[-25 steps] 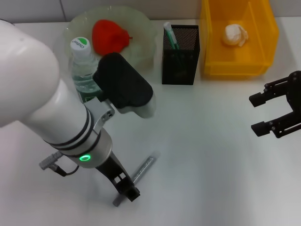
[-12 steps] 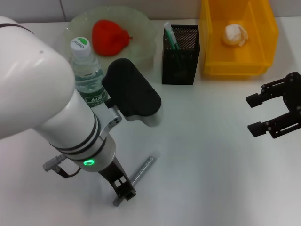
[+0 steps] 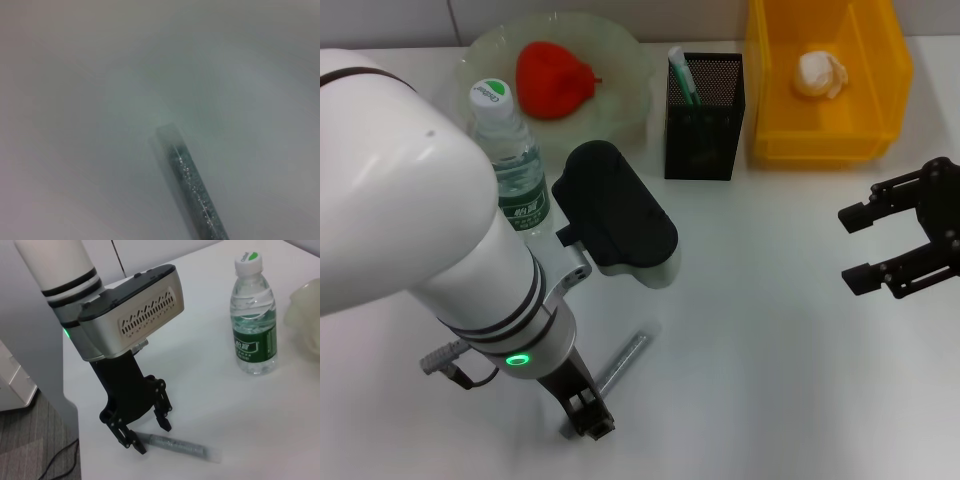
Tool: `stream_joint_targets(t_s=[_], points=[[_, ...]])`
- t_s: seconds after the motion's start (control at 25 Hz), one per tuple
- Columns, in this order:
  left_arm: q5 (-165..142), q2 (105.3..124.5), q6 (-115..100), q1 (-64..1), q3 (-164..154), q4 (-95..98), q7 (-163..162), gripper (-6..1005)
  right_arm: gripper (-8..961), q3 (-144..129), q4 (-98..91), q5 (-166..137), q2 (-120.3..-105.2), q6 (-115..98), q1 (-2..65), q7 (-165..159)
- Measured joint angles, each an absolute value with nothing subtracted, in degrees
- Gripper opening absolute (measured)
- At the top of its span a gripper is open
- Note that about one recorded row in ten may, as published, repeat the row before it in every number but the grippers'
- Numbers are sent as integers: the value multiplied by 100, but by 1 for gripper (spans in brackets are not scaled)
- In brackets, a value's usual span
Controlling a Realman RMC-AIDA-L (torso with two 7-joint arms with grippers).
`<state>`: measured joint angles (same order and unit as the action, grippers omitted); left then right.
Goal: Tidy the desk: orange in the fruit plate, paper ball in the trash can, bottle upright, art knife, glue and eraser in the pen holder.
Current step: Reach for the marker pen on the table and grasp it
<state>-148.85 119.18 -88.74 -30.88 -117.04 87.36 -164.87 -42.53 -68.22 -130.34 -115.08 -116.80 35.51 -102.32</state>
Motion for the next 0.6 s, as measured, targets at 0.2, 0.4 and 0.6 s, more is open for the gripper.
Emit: stream_joint_targets(t_s=[0.2,0.4,0.6], points=[[-14882,11918,-8855,-3092,-11735,8736,-16488,491,769,-4254,-6806,-13098,-11508,-11677,3550,-10221],[-14844,11918,-8829,-3180,-11724,8509,-16495,427,769,-4254,-6802,-13101,-11506,-11674,3539,-10217],[-14817,11918,-8817,-3269,-11812,8410,-16496,364,769,-4233,-6816,-13107,-11509,-11672,3504,-10212]])
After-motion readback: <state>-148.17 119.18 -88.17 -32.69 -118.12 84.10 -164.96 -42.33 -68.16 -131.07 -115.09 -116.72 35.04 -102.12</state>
